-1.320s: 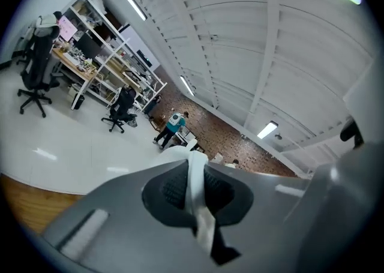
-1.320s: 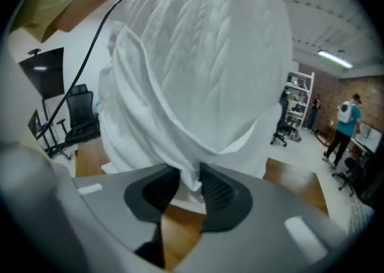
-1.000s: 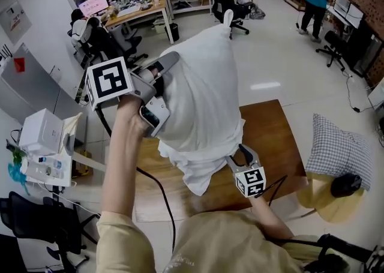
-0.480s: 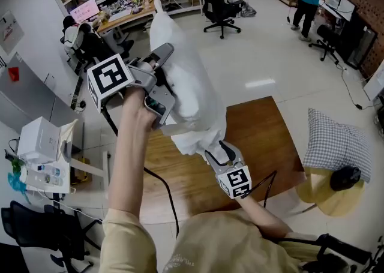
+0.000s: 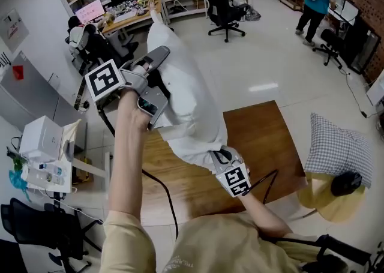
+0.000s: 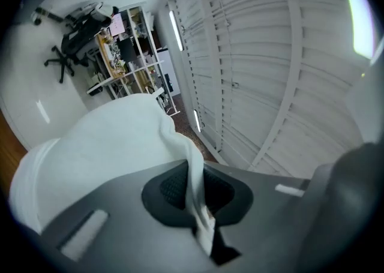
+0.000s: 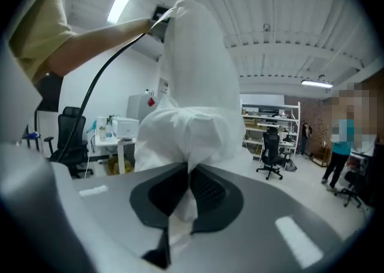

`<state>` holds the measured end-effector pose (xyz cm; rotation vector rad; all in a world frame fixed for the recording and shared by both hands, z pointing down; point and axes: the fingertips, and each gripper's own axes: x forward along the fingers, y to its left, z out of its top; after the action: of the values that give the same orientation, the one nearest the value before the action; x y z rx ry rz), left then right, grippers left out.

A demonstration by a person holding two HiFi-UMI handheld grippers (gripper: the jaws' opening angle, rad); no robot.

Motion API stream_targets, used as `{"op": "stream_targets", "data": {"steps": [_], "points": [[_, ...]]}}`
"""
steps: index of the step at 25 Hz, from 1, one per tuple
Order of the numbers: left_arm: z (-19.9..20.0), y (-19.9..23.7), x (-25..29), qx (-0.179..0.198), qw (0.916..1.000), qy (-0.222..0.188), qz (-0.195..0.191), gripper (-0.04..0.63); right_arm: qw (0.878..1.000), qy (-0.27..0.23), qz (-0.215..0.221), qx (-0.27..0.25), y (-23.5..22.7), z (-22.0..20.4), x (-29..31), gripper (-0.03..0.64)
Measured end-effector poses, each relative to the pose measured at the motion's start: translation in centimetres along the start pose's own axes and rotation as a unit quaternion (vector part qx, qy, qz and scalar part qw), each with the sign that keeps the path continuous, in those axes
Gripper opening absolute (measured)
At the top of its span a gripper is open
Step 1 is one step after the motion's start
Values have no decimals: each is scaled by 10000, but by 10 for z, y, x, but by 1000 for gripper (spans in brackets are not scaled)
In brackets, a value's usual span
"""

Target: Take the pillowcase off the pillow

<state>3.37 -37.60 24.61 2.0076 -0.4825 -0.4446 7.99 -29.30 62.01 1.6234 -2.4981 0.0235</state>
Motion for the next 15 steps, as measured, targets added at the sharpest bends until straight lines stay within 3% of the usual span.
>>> {"op": "stream_targets", "data": {"steps": [3, 7, 12, 15], "points": [[13, 0, -18, -397, 9977, -113, -529, 6, 9978, 596, 82, -271, 21, -85, 10, 14], [21, -23, -51, -412, 9938, -150, -1017, 6, 9933, 1130, 241, -104, 31, -166, 18, 12], [7, -24, -58, -141, 9949, 64, -994, 5, 9775, 2082, 321, -87, 13, -255, 31, 12], [7, -9, -55, -232, 9951, 85, -955, 5, 9809, 1857, 459, 360, 9, -255, 31, 17]]}}
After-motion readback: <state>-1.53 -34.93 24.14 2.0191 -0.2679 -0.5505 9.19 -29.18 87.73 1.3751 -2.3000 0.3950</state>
